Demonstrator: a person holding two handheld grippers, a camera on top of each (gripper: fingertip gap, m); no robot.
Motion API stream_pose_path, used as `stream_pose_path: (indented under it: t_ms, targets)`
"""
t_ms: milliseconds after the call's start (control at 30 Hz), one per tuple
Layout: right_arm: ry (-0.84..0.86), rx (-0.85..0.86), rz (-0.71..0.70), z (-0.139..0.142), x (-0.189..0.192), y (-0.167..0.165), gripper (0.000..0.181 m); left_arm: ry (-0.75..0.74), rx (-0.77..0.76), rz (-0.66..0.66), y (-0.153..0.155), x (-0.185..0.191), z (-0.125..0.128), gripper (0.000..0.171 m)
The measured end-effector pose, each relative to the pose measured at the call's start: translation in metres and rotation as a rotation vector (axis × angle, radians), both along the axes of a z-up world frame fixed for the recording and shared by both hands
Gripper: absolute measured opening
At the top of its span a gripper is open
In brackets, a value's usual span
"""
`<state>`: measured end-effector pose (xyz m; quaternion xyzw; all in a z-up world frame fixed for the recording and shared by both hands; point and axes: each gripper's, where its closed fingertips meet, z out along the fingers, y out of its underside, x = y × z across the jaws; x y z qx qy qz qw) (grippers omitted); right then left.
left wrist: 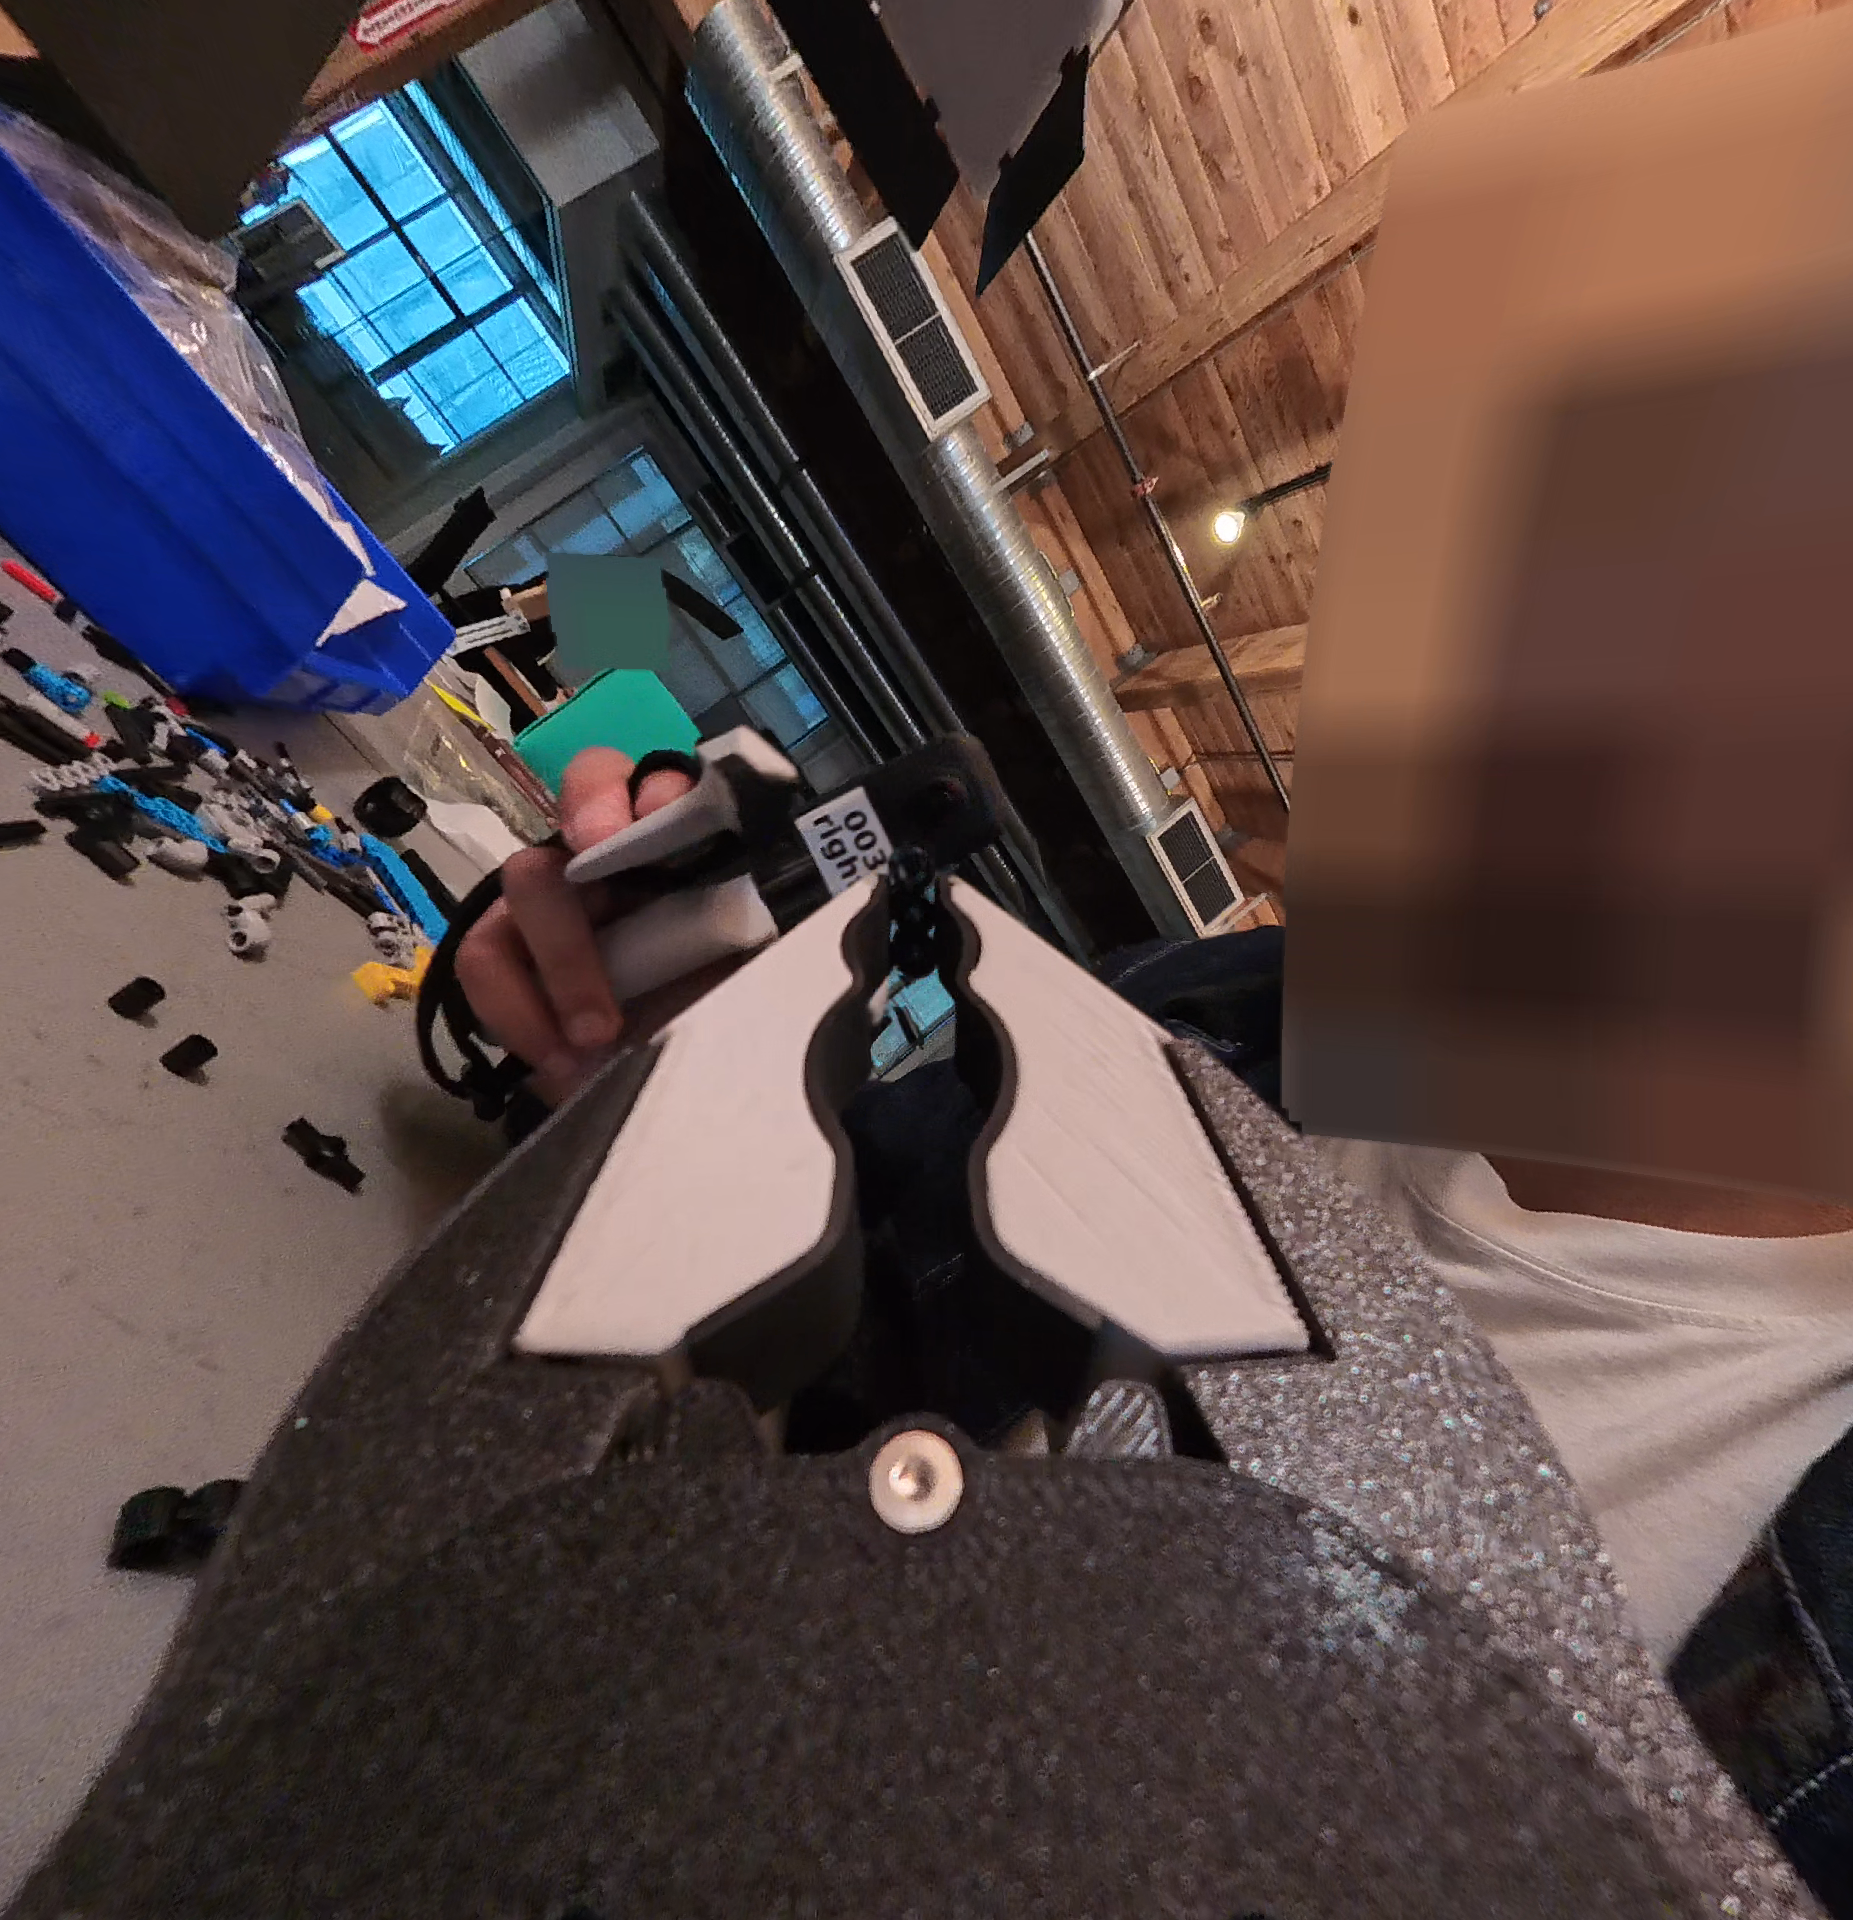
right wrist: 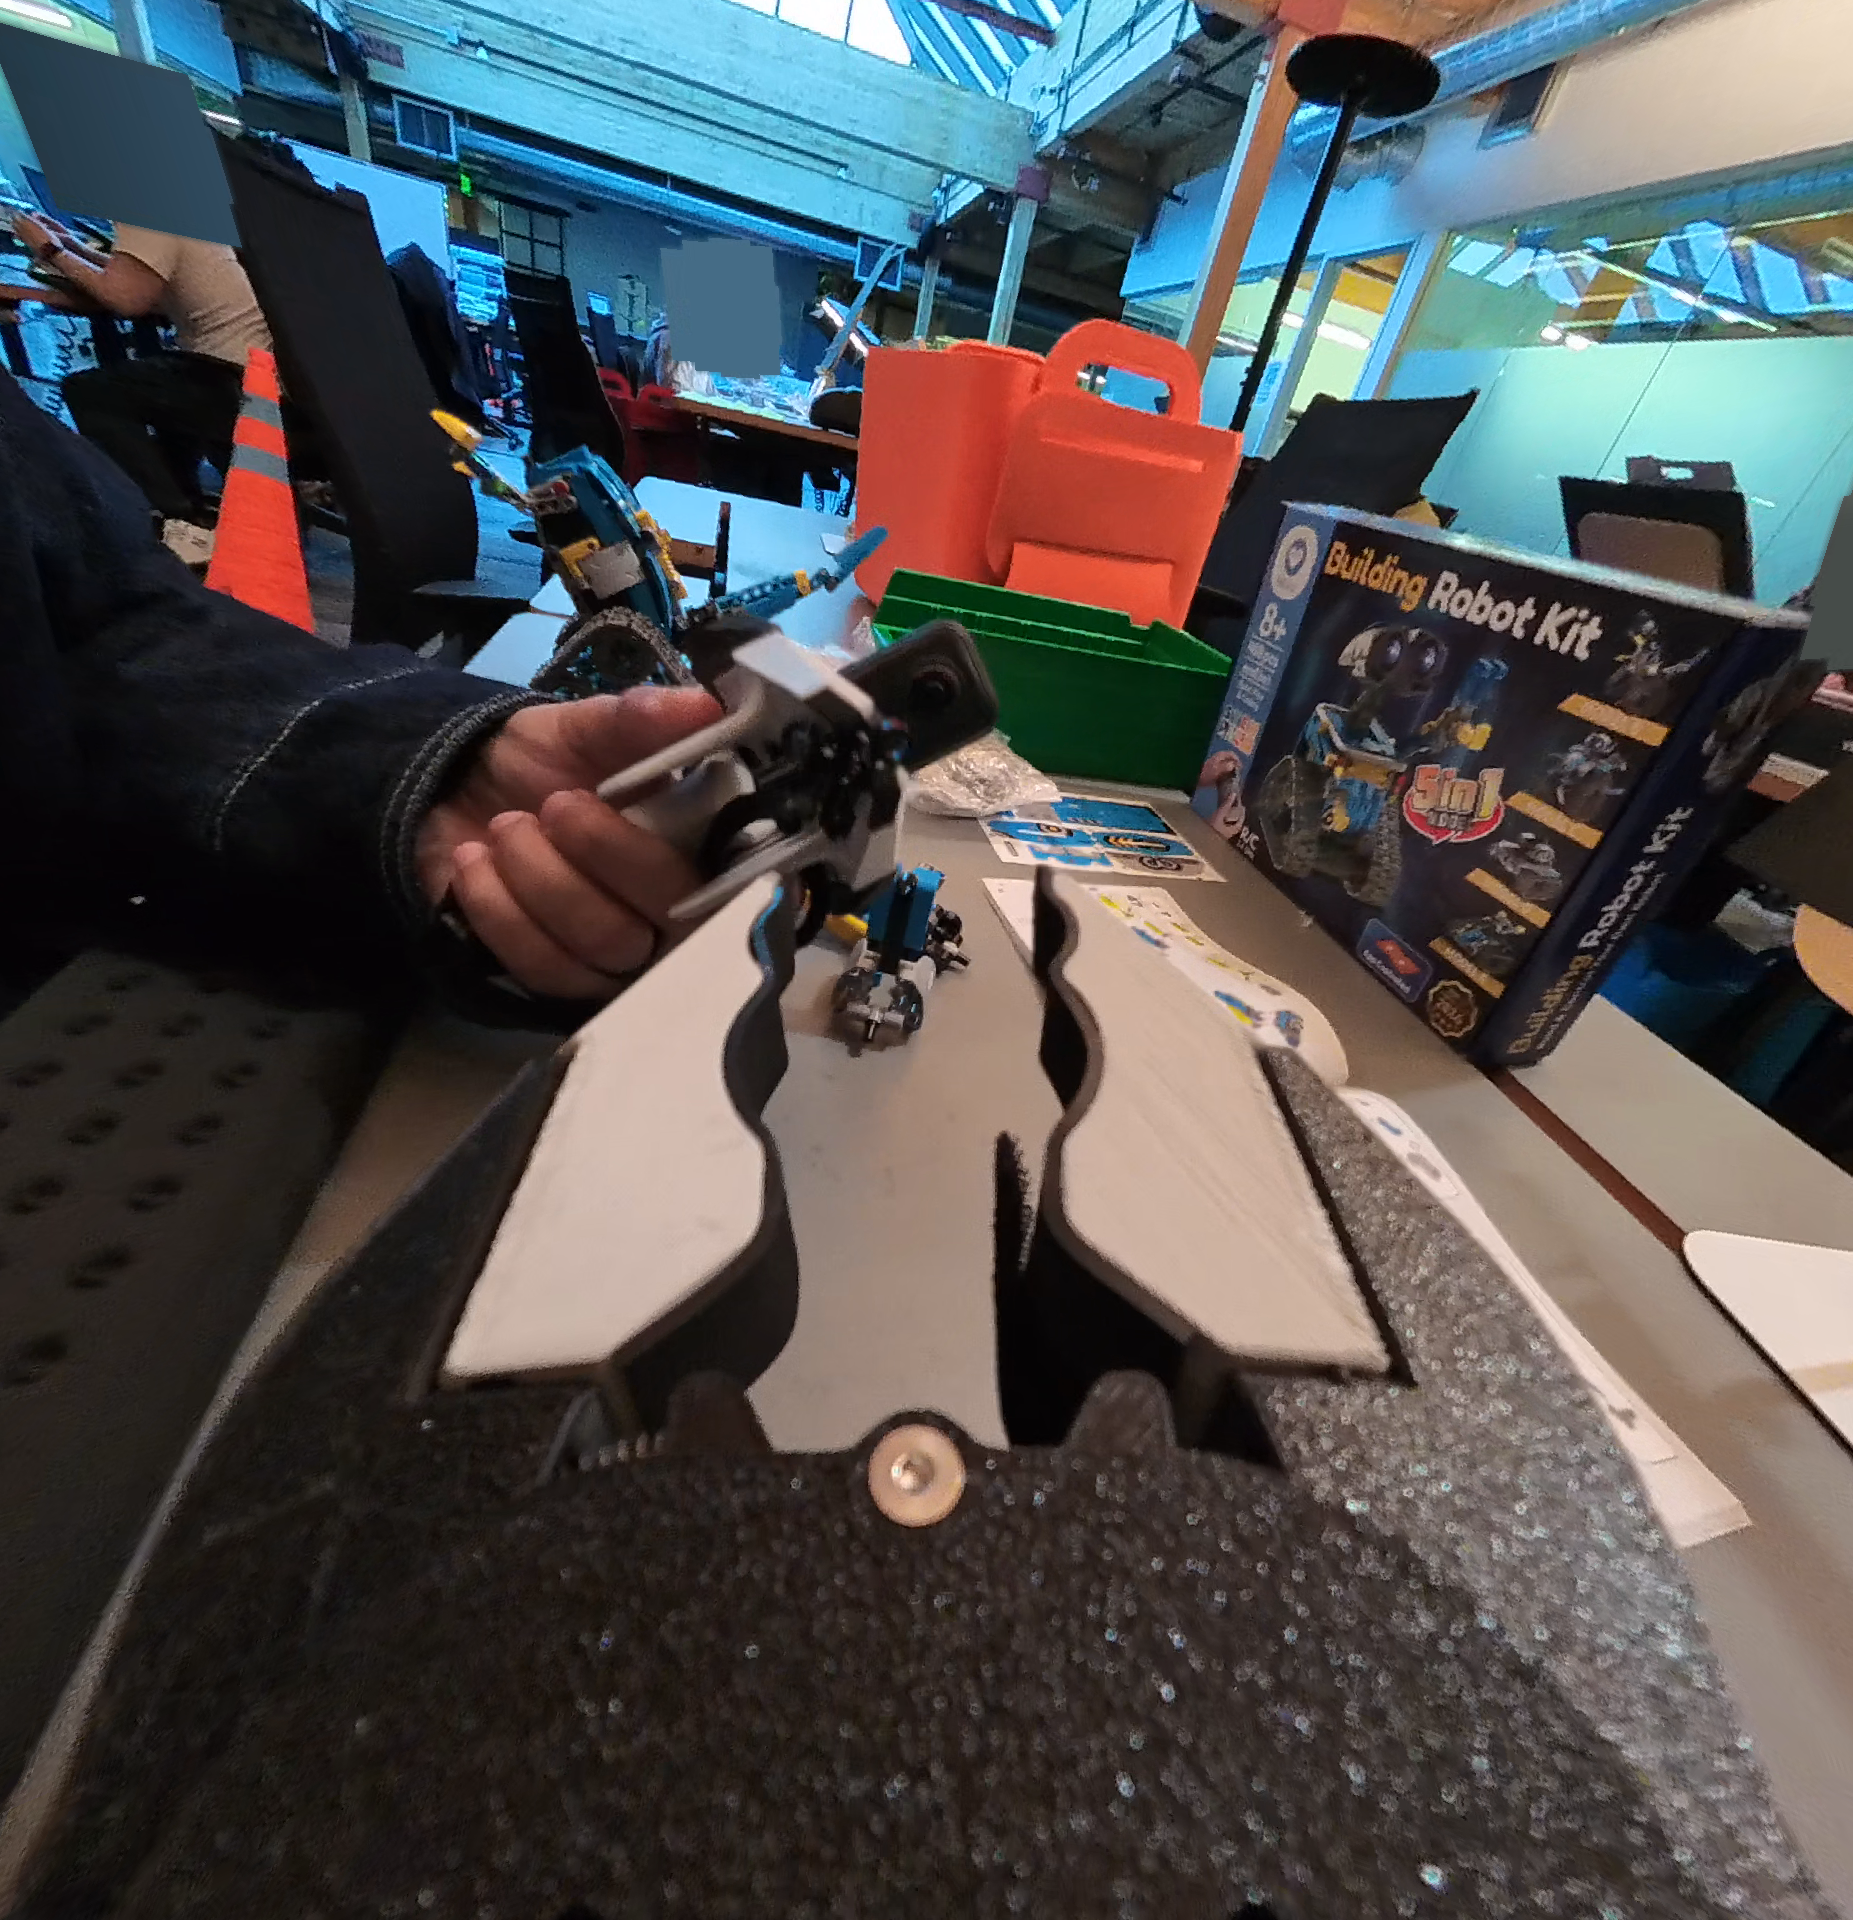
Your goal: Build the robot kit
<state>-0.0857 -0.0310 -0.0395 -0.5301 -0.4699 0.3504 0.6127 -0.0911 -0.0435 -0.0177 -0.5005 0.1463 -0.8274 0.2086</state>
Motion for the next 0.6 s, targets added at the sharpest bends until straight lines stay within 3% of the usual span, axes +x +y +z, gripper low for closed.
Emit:
stream_pose_path:
  t_ms: [100, 333, 600]
  targets:
    - [-0.023, 0.024, 0.031, 0.0, -0.005, -0.01, 0.05, 0.021, -0.008, -0.04, -0.007, 0.007, -0.005, 0.007]
    - [-0.063, 0.127, 0.049, 0.005, -0.011, -0.027, 0.031, 0.046, -0.029, -0.135, -0.023, 0.018, -0.011, 0.007]
    - [-0.171, 0.157, 0.035, -0.008, -0.012, -0.025, 0.024, 0.138, 0.037, -0.086, -0.018, 0.019, -0.022, 0.007]
